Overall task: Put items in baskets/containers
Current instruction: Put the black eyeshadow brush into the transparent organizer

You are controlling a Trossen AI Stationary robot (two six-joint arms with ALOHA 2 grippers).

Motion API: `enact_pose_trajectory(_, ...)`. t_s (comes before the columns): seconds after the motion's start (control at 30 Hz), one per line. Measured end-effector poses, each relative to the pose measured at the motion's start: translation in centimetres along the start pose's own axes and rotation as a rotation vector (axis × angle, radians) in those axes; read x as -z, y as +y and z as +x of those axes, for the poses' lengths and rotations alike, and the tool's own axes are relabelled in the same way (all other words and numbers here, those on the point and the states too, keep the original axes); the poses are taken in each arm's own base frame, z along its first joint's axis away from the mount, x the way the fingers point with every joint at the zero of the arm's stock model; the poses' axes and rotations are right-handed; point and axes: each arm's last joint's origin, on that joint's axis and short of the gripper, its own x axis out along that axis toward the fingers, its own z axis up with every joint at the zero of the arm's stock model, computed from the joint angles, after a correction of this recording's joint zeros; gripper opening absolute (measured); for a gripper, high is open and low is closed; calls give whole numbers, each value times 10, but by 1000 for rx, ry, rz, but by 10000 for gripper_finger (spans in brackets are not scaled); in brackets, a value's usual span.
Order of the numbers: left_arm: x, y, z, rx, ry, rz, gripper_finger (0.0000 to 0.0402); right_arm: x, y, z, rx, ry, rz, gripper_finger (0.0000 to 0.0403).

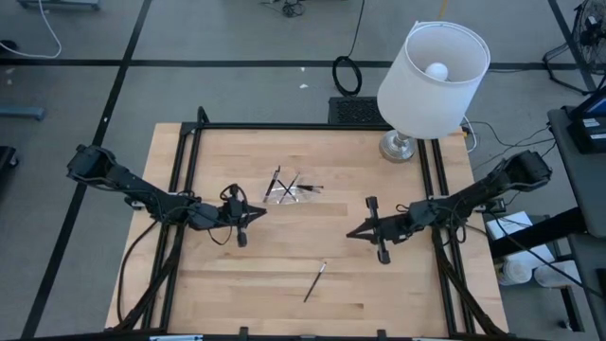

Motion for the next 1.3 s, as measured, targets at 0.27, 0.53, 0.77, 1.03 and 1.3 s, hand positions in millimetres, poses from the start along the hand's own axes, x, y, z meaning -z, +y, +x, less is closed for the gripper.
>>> enact_pose_trajectory(0.27, 0, 0, 0, -1, 0, 16, 35, 0, 3, 17, -74, 154, -5, 0)
enact_pose_trajectory(0.53, 0, 0, 0, 0, -1, 10, 35, 7, 14, 63, -201, 338, 16, 0)
enact_pose_trajectory(0.77, 0, 0, 0, 0, -1, 10, 35, 15, 21, 103, -346, 347, 49, 0)
enact_pose_trajectory(1.03, 0, 0, 0, 1, -1, 7, 35, 31, 24, 118, -450, 395, 116, 1)
enact_pose_trajectory(1.3, 0, 0, 0, 1, -1, 4, 35, 42, 30, 111, -509, 539, 190, 51)
